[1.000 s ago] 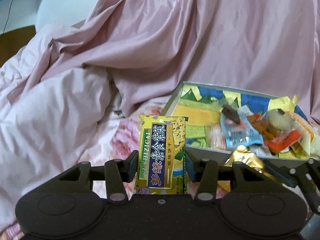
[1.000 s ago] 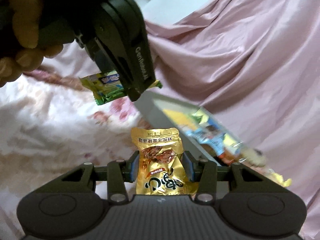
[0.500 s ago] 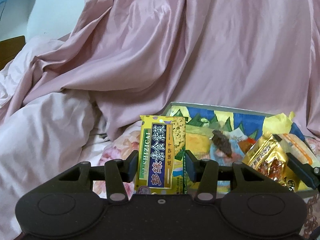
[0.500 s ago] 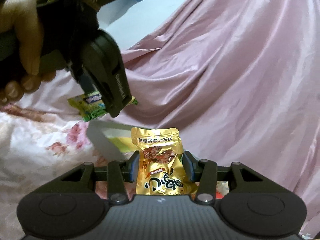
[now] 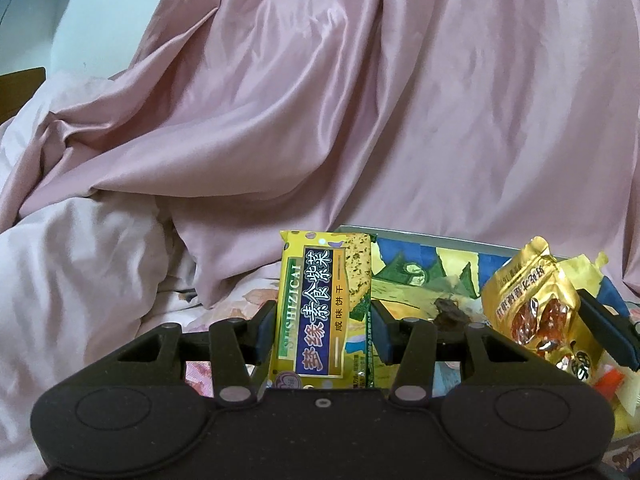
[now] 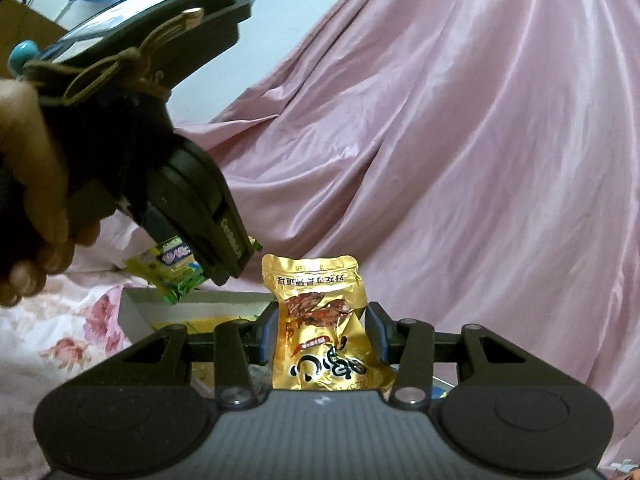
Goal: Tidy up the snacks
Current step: 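Lift and carry the biscuit packet with left tool while right carries the gold pouch to tray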
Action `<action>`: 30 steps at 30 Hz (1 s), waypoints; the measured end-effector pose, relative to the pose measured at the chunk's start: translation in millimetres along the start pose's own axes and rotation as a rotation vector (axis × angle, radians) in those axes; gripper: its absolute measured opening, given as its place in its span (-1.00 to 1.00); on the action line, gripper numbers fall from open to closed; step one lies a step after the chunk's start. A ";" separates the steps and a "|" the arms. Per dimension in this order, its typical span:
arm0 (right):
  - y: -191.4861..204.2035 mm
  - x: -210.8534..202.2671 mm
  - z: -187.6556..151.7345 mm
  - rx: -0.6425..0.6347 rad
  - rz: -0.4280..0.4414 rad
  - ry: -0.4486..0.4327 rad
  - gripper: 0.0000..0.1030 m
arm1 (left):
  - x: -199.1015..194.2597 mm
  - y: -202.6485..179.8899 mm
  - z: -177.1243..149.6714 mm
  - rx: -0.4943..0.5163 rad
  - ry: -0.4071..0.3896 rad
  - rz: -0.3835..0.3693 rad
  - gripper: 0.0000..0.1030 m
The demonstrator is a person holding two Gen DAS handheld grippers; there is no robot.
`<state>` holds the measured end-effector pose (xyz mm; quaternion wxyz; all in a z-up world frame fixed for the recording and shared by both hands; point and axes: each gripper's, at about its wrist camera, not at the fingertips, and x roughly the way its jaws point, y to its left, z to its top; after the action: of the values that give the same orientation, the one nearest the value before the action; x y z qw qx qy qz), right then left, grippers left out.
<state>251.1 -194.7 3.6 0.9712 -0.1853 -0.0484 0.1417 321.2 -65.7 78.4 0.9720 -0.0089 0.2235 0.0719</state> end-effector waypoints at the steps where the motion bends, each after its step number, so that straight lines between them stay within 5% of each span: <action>1: -0.9 4.5 0.2 0.012 0.002 0.006 -0.04 | 3.2 0.0 0.1 -0.002 0.003 -0.004 -0.03; 30: -6.5 47.3 -2.4 0.087 0.054 0.118 -0.02 | 44.4 -3.2 -17.8 -0.041 0.105 -0.059 -0.02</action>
<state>298.4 -187.4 5.8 0.9753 -0.1520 0.0200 0.1588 353.5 -63.7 42.9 0.9602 -0.0390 0.2724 0.0473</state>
